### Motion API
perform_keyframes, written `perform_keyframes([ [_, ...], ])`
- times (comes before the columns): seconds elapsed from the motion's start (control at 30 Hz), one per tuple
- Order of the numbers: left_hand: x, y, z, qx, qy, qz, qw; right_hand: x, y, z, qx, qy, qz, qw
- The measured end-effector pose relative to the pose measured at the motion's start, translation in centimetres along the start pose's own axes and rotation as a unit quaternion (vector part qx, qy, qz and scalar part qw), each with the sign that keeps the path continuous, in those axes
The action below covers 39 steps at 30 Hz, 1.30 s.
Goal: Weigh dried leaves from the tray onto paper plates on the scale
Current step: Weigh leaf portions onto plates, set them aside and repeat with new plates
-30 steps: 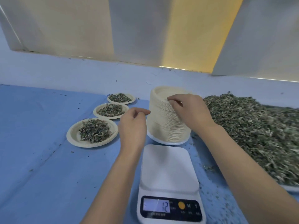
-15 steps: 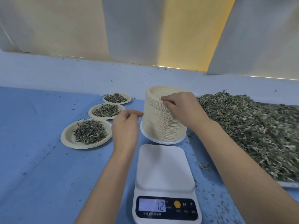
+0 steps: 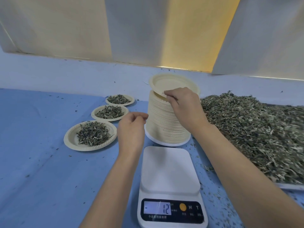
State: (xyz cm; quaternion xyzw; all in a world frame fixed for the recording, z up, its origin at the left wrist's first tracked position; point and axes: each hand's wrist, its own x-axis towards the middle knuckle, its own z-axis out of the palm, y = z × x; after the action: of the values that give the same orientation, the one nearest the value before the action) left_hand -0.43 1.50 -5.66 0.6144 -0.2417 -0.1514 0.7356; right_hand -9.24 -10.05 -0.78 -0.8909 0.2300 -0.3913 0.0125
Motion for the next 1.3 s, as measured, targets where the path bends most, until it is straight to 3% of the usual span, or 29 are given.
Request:
perform_keyframes([
  [0.13, -0.2, 0.4, -0.3, -0.025, -0.005, 0.005, 1.0, -0.7, -0.7, -0.3, 0.022, 0.053, -0.025, 0.998],
  [0.33, 0.0, 2.4, -1.0, -0.153, -0.009, -0.042, 0.987, -3.6, -2.8, -0.2, 0.033, 0.109, -0.193, 0.975],
  [0.5, 0.0, 3.2, -2.2, -0.052, 0.03, 0.032, 0.998, -5.8, -3.5, 0.0, 0.045, 0.086, -0.247, 0.964],
  [0.6, -0.3, 3.8, -2.6, 0.002, 0.007, 0.073, 0.997, -6.5, -4.1, -1.0, 0.076, 0.085, -0.178, 0.977],
  [0.7, -0.6, 4.5, -3.0, 0.05, -0.015, 0.092, 0.994, -6.3, -3.9, -2.8, 0.125, 0.14, -0.003, 0.982],
  [0.8, -1.1, 5.3, -3.2, 0.075, -0.078, 0.067, 0.992, -6.0, -2.1, -4.3, 0.235, 0.156, 0.2, 0.938],
  [0.87, -1.2, 5.4, -3.2, 0.115, -0.121, 0.042, 0.985, -6.3, -0.8, -4.7, 0.288, 0.146, 0.273, 0.906],
  [0.93, -1.0, 5.1, -3.2, 0.165, -0.136, 0.027, 0.977, -6.9, 0.1, -4.9, 0.307, 0.13, 0.305, 0.892],
  [1.1, -0.1, 3.6, -3.4, 0.258, -0.141, -0.014, 0.956, -8.5, 2.0, -4.1, 0.226, 0.038, 0.34, 0.912],
  [1.3, -0.2, 2.1, -3.3, 0.398, -0.213, -0.12, 0.884, -9.3, 2.7, -1.4, 0.151, -0.071, 0.337, 0.927],
])
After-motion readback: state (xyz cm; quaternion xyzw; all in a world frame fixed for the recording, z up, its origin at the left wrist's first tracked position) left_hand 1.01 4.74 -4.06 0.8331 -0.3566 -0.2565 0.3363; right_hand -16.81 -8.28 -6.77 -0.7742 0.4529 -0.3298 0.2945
